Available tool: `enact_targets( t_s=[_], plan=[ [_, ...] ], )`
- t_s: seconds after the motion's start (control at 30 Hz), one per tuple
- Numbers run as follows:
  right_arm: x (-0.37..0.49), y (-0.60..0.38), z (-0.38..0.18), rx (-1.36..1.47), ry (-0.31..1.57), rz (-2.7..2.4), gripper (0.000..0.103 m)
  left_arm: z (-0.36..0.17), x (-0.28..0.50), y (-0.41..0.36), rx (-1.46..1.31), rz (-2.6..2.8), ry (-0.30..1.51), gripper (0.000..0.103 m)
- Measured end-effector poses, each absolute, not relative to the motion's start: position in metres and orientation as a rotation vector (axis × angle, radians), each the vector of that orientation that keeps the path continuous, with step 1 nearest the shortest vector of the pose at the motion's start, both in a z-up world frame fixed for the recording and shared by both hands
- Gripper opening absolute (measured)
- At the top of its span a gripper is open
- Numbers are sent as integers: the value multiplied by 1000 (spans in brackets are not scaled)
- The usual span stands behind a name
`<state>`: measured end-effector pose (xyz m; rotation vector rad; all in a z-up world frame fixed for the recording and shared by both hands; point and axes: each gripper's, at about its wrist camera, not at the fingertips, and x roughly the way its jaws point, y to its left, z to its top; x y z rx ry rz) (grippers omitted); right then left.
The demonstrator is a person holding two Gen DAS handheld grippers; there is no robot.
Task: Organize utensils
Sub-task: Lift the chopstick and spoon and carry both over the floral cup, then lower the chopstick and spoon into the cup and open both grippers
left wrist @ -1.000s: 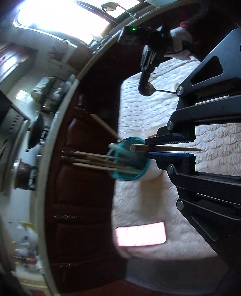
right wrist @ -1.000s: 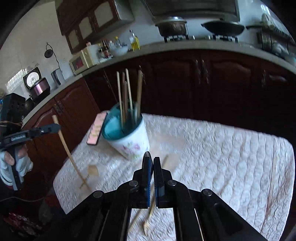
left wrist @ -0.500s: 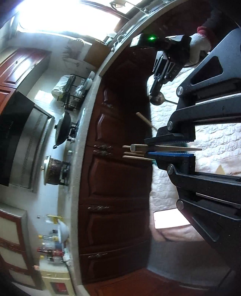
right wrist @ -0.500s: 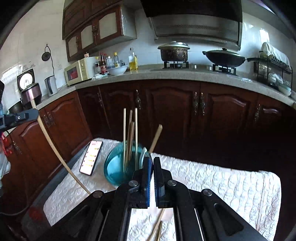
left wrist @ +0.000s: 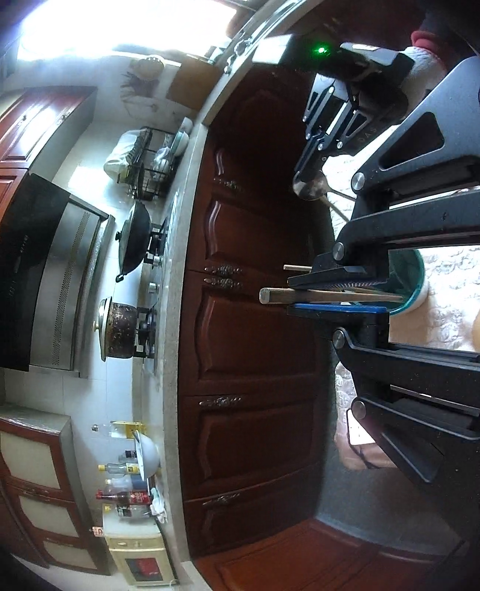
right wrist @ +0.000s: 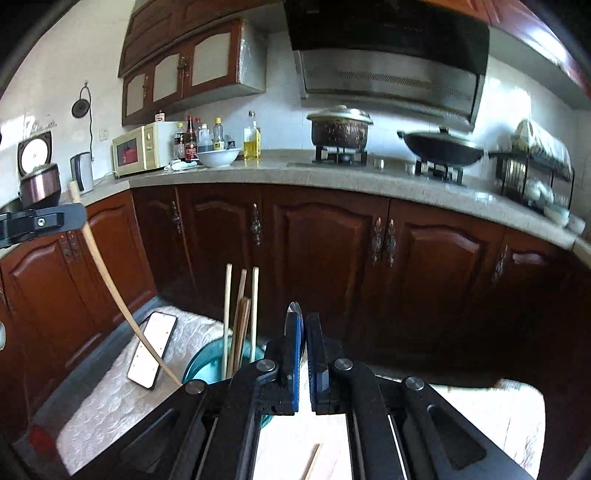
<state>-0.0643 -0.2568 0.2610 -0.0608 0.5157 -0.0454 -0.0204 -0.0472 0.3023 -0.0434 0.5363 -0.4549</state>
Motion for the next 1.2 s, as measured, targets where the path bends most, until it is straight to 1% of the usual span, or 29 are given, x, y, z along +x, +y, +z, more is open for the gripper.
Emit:
enact_targets(
  t_s=[0.27, 0.53, 0.83, 1.2],
  plan=[
    [-35, -238, 252, -154, 454, -91, 2, 276, -1, -65, -21, -446, 576, 6],
    [-15, -212, 221, -311, 421, -134, 2, 246, 7, -74, 15, -431, 612, 6],
    [-9, -215, 199, -282, 488, -110, 2, 226, 11, -76, 10, -424, 640, 6],
    [-14, -223, 176, -191, 609, -38, 3, 220, 11, -84, 7, -421, 644, 6]
  ],
)
